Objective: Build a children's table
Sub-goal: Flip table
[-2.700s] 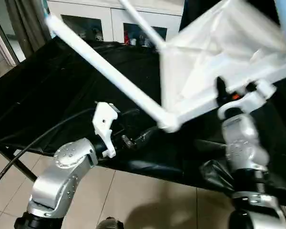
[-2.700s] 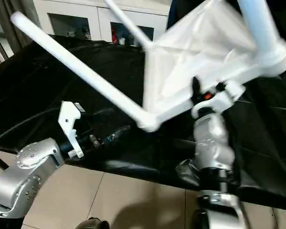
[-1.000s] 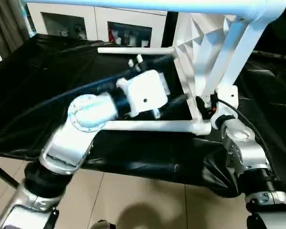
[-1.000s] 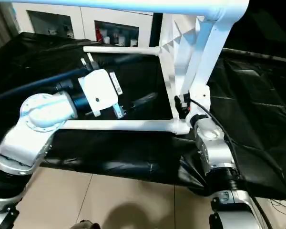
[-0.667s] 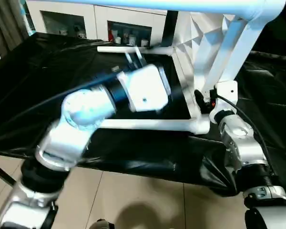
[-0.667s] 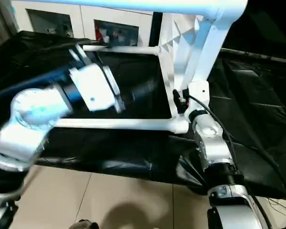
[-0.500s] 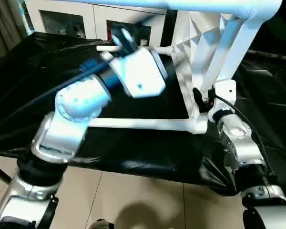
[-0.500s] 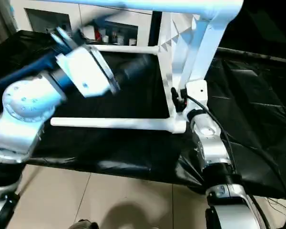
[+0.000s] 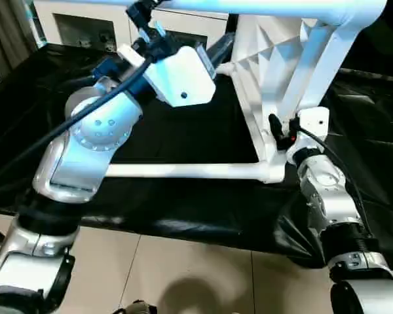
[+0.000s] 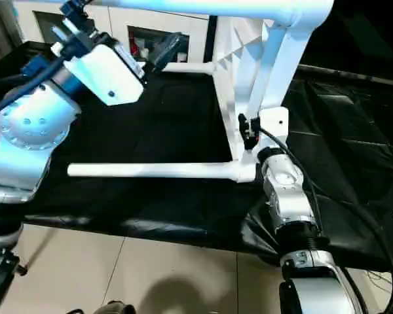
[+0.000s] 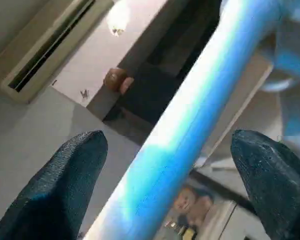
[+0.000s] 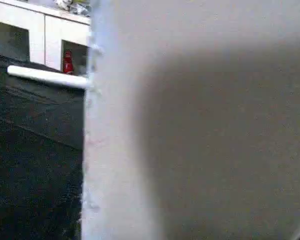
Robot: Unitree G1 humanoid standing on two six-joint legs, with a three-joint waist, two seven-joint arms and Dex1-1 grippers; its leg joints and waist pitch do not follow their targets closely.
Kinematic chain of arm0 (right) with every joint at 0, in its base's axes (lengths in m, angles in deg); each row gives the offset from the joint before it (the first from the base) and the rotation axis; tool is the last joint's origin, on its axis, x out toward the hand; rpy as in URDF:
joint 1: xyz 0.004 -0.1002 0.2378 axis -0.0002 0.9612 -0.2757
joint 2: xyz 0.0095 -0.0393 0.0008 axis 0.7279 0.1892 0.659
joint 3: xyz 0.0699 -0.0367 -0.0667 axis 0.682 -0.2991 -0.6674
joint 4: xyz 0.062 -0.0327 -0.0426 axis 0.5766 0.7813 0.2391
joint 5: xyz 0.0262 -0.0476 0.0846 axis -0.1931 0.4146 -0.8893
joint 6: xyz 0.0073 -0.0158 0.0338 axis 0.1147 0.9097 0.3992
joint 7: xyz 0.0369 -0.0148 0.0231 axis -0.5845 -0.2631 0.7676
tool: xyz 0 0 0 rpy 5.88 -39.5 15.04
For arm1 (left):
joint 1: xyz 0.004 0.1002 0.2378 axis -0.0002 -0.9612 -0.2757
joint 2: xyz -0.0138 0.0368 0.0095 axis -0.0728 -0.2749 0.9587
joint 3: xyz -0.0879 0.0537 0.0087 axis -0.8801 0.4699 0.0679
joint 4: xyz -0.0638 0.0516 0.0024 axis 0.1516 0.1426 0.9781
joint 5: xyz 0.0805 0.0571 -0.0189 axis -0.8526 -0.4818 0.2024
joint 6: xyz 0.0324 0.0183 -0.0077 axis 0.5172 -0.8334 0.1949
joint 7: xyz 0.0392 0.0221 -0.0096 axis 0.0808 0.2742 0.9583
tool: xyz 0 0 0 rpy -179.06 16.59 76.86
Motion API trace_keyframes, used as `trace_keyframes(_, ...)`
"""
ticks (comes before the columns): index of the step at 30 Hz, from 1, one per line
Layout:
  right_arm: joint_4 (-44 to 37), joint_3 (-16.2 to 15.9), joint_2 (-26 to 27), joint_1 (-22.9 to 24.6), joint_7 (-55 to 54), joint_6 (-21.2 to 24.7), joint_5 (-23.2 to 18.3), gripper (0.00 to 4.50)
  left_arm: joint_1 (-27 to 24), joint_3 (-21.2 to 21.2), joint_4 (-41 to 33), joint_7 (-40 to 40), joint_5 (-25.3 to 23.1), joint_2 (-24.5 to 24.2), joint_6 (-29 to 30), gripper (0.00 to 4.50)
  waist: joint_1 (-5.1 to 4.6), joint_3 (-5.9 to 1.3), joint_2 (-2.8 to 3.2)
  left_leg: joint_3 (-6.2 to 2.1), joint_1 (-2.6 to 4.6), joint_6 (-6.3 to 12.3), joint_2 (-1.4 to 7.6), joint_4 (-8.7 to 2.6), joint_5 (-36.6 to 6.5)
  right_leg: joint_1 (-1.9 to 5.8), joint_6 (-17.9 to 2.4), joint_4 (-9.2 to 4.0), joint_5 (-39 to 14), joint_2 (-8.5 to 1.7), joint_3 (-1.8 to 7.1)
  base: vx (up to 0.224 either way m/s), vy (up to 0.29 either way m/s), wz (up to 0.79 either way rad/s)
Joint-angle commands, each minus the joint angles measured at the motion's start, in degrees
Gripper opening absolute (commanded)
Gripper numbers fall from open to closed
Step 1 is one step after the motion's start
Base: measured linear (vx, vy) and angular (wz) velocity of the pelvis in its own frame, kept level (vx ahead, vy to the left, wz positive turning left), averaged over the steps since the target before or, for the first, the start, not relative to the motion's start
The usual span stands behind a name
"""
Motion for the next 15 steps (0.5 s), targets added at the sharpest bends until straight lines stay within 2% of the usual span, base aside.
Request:
trace_keyframes(1,-0.5,-0.5,-0.3,-0.9,1.4,-1.7,0.8,2.09,1.3,1.0,2.6,-0.5,-2.4,-0.6,0.4,4.50,0.45,-4.10,0.61,-1.98,2.53,-1.23,3.25,-3.63,-8.2,1.68,-11.8,-3.55,3.3,-4.02,1.58,0.000,0.000,0.00)
trace_keyframes(4,-1.0,-0.4,-0.5,-1.0,1.4,-1.9,0.9,2.07,2.5,1.2,6.1,-1.8,-4.4,-1.2,1.3,4.50,0.50,-4.16,0.61,-1.95,2.62,-1.19,3.24,-3.58,-8.5,1.69,-12.0,-3.55,3.4,-4.05,1.61,0.000,0.000,0.00)
trace_keyframes(5,-1.0,-0.4,-0.6,-1.2,1.4,-2.0,0.9,2.07,2.8,1.0,7.1,-2.0,-4.4,-1.0,1.7,4.50,0.59,-4.10,0.85,-1.93,2.78,-1.37,3.26,-3.61,-8.9,1.54,-12.2,-3.64,3.1,-4.05,1.62,0.000,0.000,0.00)
trace_keyframes(8,-1.1,-0.4,-0.7,-1.3,1.4,-2.2,1.1,2.07,3.6,0.7,8.7,-3.0,-5.3,-1.1,1.6,4.50,0.64,-4.07,0.77,-1.98,2.72,-1.63,3.26,-3.70,-9.3,1.60,-12.4,-3.62,2.9,-4.05,1.58,0.000,0.000,0.00)
trace_keyframes(9,-1.1,-0.3,-0.8,-1.4,1.3,-2.2,1.1,2.07,4.0,0.5,9.4,-3.1,-5.5,-0.9,1.9,4.50,0.74,-4.13,1.09,-2.01,2.79,-1.74,3.28,-3.65,-9.2,1.60,-12.5,-3.54,3.2,-4.13,1.60,0.000,0.000,0.00)
trace_keyframes(10,-1.4,-0.2,-0.9,-1.4,1.3,-2.2,1.1,2.07,4.0,0.2,9.6,-3.2,-5.3,-0.6,2.1,4.50,0.70,-4.14,0.90,-1.97,2.75,-1.71,3.27,-3.65,-9.2,1.66,-12.5,-3.54,3.6,-4.08,1.59,0.000,0.000,0.00)
trace_keyframes(15,-2.7,-0.6,-2.1,-2.1,1.4,-2.6,2.1,2.07,3.9,-1.4,8.9,-3.5,-2.9,1.2,3.7,3.98,0.89,-4.14,0.80,-1.94,2.67,-1.36,3.22,-3.57,-8.6,1.81,-13.1,-3.49,4.2,-4.18,1.59,0.000,0.000,0.00)
